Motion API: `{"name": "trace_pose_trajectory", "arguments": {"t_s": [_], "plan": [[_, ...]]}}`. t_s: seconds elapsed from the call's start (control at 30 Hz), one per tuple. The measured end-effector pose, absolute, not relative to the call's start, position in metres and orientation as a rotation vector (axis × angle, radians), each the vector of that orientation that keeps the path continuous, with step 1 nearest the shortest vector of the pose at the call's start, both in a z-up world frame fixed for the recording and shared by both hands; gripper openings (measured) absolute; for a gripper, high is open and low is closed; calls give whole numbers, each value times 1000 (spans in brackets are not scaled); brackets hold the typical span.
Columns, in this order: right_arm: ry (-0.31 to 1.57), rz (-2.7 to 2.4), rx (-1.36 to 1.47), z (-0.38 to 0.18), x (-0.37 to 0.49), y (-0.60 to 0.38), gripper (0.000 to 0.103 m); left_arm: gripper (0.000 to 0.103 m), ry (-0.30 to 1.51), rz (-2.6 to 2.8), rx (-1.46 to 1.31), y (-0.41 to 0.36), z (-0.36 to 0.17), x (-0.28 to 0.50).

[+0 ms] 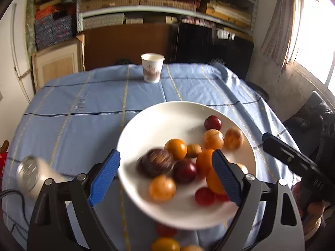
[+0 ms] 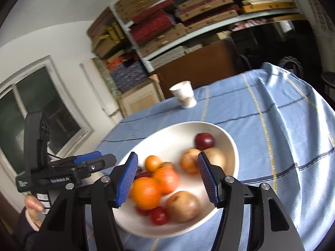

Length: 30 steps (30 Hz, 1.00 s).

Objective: Organize fruits
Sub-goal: 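Carry the mangosteen and potato over the white plate and open both grippers, then move the right gripper to another dark mangosteen and grasp it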

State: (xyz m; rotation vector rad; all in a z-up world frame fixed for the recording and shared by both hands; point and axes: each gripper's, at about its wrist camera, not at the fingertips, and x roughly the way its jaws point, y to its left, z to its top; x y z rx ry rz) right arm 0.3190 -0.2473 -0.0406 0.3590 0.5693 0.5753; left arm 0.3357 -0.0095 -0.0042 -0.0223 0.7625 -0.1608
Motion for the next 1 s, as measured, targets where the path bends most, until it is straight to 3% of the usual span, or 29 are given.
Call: {"name": "trace_pose_trajectory", "arguments": {"t_s": [0.33,0.47,0.63,1.0], "plan": [[569,685,283,-32,262,-215,68,98,596,-38,-6,38,-22,223],[658,693,255,-42,254,-207,70,98,679,-42,-39,46,-34,217],[806,706,180,-61,246,-192,71,98,637,-5,-13,45,-29,204],[867,657,-78,-82,223,-165,71,98,671,18,-83,59,-34,208]]}}
